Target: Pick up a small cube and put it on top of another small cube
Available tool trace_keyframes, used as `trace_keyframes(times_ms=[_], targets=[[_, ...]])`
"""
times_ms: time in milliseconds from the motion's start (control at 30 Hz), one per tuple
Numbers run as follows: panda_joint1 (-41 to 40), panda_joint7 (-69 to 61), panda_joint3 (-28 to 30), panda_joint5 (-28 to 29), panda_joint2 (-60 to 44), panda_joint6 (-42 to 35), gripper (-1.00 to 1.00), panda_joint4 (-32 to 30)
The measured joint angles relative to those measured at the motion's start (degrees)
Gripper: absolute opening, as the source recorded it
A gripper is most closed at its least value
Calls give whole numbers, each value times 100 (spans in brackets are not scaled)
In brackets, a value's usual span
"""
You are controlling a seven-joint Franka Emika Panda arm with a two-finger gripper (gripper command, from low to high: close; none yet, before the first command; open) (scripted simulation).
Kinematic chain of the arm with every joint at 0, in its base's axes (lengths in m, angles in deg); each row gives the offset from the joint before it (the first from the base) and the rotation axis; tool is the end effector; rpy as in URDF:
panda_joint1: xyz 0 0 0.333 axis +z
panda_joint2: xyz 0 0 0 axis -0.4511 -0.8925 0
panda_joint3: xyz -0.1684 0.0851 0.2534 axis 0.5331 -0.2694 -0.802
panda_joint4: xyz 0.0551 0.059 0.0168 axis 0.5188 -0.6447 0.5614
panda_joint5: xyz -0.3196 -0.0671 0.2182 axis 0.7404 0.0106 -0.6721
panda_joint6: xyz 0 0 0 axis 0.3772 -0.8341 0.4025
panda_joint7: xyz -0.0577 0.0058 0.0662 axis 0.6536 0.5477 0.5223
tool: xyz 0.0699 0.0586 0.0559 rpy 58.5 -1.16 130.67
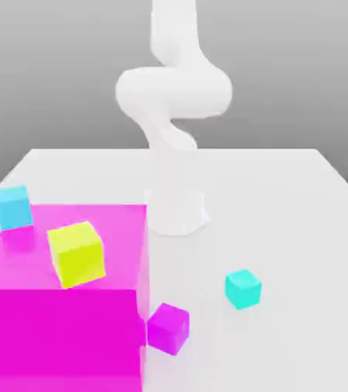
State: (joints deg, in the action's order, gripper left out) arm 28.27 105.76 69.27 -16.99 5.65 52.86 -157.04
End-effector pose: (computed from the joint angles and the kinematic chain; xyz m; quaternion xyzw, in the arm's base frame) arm 0.3729 0.0163 0.6609 -0.8688 0.3451 -0.3250 0.1431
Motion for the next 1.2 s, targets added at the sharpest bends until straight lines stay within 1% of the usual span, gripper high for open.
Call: trace_keyframes(times_ms=[400,567,633,700,767,833,867,1067,1133,1200], targets=[[871,-299,-536,-295,-2080,1794,0,-2191],[1251,-358,-862,-323,-3276,2764,0,-3199],[1322,-88,-891,62,-4033,3342,0,-3355],[1479,233,-634,515,-4544,3743,0,-3336],[1831,391,-239,735,-4981,4097,0,-3274],[2090,444,31,800,-5401,4445,0,-3204],[2158,449,98,804,-5543,4563,-100,-3180],[2188,475,132,832,-5615,4624,-100,-3168],[2123,463,64,821,-5410,4454,-100,-3204],[1988,353,-109,672,-5048,4157,-100,-3271]])
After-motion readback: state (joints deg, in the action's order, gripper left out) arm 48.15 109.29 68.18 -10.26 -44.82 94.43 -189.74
